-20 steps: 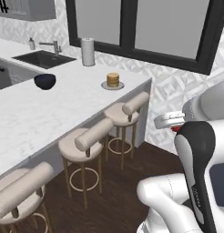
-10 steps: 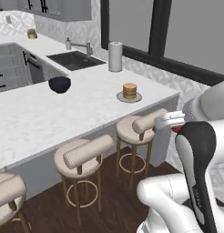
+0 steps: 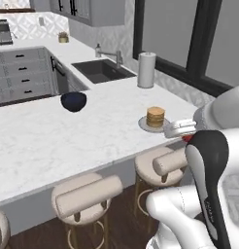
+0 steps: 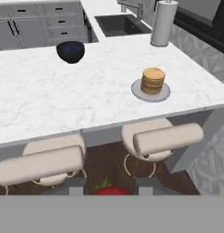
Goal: Take the strawberry from the fridge and place it on top of the pancake, located on the dining counter.
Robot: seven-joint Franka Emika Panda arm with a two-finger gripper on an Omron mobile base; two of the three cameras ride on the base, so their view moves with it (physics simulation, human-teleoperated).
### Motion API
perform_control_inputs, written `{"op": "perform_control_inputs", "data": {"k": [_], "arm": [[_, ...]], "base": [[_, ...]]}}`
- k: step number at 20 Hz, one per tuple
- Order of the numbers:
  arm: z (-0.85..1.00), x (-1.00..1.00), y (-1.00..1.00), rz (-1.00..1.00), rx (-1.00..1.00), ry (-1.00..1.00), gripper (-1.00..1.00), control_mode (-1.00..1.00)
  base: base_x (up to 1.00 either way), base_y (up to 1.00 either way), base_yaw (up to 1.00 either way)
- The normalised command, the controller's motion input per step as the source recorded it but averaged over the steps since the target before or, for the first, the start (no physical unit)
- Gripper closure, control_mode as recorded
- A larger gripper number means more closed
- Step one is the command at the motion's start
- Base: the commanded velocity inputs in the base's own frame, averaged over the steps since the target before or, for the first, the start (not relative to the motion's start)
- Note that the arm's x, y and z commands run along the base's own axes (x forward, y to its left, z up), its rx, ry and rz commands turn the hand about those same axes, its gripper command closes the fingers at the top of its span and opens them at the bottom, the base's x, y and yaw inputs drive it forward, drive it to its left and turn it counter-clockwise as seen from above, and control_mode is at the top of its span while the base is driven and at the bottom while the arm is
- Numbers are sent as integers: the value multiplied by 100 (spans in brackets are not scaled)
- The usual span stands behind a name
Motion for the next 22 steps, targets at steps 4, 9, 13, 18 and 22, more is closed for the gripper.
{"op": "perform_control_inputs", "data": {"k": [4, 9, 13, 18, 22], "arm": [[0, 0, 0, 0, 0, 0, 100, 100], [0, 0, 0, 0, 0, 0, 100, 100], [0, 0, 0, 0, 0, 0, 100, 100], [-9, 100, -58, 28, 5, 6, 100, -100], [-48, 100, -15, 20, 0, 1, 100, -100]], "base": [[49, -95, 37], [92, -57, 33], [95, -58, 31], [0, 0, 0], [0, 0, 0]]}}
